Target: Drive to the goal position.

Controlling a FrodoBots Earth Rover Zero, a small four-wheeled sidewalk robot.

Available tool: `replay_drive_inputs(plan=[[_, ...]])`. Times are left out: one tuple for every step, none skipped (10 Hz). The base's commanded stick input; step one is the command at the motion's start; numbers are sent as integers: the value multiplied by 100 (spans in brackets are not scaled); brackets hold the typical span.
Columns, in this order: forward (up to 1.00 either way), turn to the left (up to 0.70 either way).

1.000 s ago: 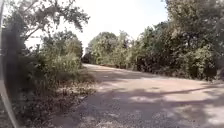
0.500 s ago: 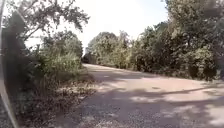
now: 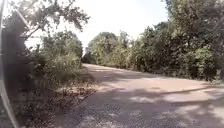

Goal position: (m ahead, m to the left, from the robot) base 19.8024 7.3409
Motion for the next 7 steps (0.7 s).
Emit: replay_drive_inputs(plan=[[0, 0], [1, 0], [3, 0], [5, 0], [2, 0], [0, 0], [5, 0]])
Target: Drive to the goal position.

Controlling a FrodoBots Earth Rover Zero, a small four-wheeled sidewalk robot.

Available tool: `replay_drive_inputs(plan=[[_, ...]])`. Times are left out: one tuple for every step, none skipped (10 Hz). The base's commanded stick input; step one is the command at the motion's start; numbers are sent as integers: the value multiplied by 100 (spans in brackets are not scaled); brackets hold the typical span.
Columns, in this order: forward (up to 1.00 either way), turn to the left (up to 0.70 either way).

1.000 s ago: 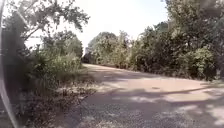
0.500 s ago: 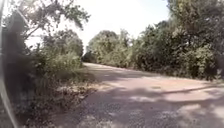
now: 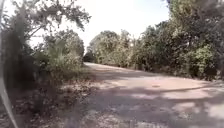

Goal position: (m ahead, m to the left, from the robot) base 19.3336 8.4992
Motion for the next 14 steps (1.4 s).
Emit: replay_drive_inputs(plan=[[8, 0], [9, 0], [16, 0], [31, 0], [70, 0], [70, 0], [70, 0], [70, 0], [70, 0], [70, 0], [70, 0], [70, 0], [70, 0], [70, 0]])
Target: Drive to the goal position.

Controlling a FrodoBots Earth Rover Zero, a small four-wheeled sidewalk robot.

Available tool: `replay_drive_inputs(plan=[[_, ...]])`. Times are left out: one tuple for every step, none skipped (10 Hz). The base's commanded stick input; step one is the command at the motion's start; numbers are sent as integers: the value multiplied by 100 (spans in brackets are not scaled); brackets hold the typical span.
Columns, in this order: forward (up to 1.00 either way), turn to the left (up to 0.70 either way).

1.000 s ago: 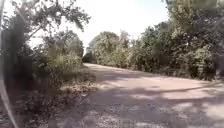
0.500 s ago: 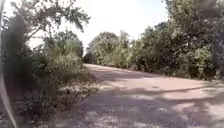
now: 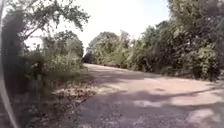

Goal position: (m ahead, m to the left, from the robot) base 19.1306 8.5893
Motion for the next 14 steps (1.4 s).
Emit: replay_drive_inputs(plan=[[70, 0], [70, 0], [70, 0], [70, 0], [70, 0], [70, 0], [70, 0], [70, 0], [70, 0], [70, 0], [70, 0], [70, 0], [70, 0], [70, 0]])
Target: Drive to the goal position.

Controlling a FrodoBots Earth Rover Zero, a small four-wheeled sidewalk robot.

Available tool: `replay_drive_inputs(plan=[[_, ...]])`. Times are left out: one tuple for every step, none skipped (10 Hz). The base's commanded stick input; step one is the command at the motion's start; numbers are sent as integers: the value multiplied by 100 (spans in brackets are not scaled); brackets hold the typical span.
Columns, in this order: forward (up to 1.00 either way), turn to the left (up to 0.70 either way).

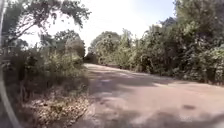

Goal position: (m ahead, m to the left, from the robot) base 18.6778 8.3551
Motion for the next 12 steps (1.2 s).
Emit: replay_drive_inputs(plan=[[70, 0], [70, 0], [70, 0], [70, 0], [70, 0], [70, 0], [70, 0], [70, 0], [70, 0], [70, 0], [70, 0], [70, 0]])
